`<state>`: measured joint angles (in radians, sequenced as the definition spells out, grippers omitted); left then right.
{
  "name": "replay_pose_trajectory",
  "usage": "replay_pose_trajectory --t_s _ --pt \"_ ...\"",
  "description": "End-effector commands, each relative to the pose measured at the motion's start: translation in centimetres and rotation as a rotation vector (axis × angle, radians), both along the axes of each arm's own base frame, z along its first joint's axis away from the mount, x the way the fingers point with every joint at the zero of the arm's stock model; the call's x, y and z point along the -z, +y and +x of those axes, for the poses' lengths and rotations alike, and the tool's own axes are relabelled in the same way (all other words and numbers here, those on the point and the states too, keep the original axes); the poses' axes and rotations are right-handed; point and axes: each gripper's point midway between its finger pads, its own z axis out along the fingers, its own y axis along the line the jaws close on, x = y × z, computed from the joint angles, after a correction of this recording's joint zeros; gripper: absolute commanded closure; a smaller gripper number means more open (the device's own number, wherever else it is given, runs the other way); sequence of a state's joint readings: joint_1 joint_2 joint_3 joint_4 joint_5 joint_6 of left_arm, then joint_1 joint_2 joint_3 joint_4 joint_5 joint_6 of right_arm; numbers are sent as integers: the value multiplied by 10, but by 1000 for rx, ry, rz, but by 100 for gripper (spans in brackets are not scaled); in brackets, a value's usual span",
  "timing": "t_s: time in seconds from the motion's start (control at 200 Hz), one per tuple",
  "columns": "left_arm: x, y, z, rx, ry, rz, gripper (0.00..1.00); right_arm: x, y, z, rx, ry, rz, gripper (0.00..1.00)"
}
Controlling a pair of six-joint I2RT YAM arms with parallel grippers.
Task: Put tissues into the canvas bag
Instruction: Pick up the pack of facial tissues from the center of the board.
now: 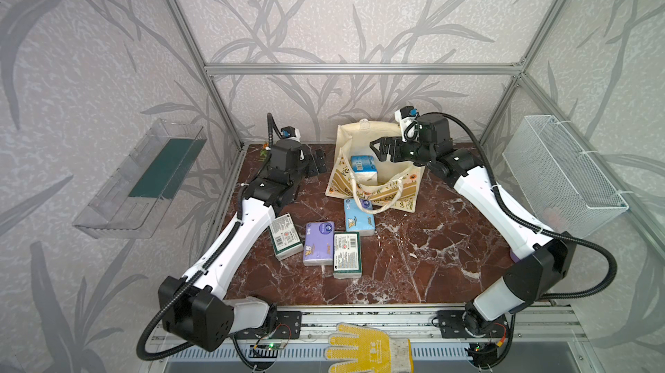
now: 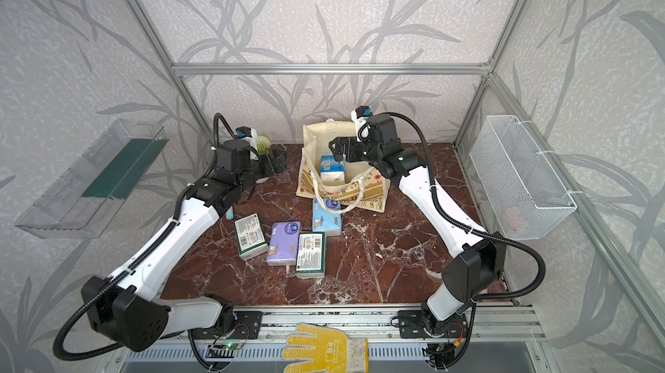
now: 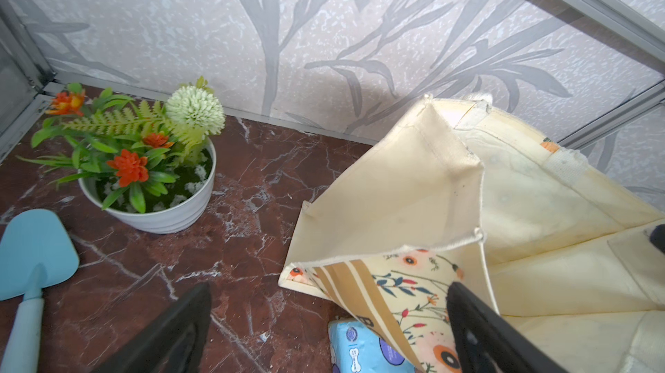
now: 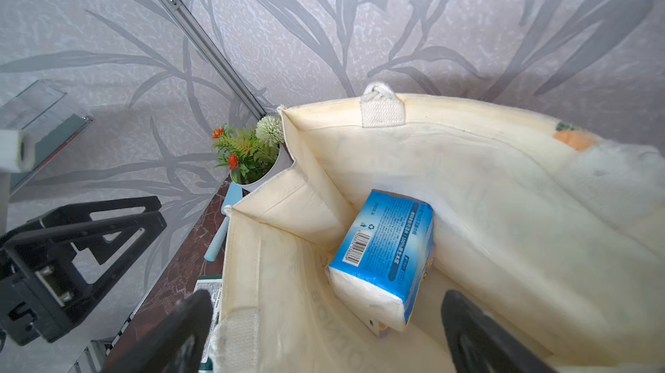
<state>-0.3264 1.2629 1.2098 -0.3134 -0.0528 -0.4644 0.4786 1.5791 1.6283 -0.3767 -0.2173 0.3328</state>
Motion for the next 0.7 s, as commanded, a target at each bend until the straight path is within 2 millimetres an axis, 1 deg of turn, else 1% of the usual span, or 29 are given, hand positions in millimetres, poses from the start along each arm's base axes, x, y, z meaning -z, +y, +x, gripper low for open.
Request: replay_pose_trajectory --t_s 0.0,0.065,0.18,0.275,0.365,0.475,0.545,0.56,0.695 --pt "11 10 -17 -48 15 -14 1 -25 -7 -12 -11 -100 17 1" --pt "19 8 -26 -34 30 -19 1 -26 -11 -20 -11 -117 23 1" --pt "34 6 -44 -35 55 -16 1 -21 -19 -36 -20 -140 20 1" --pt "44 2 -59 -28 71 3 1 -11 -27 -48 -19 -149 5 1" --pt "52 -3 -73 -21 83 34 1 4 -34 -61 -20 -149 -8 1" --pt "62 -9 -88 -9 93 28 1 19 -42 -78 -30 -155 -22 1" --pt "70 -9 -96 -10 104 24 1 31 -47 -88 -29 -154 -29 1" --pt "71 -9 -98 -11 107 23 1 30 -49 -91 -30 -161 -25 1" --pt "91 -9 -113 -13 146 -12 1 52 -59 -110 -28 -158 -23 1"
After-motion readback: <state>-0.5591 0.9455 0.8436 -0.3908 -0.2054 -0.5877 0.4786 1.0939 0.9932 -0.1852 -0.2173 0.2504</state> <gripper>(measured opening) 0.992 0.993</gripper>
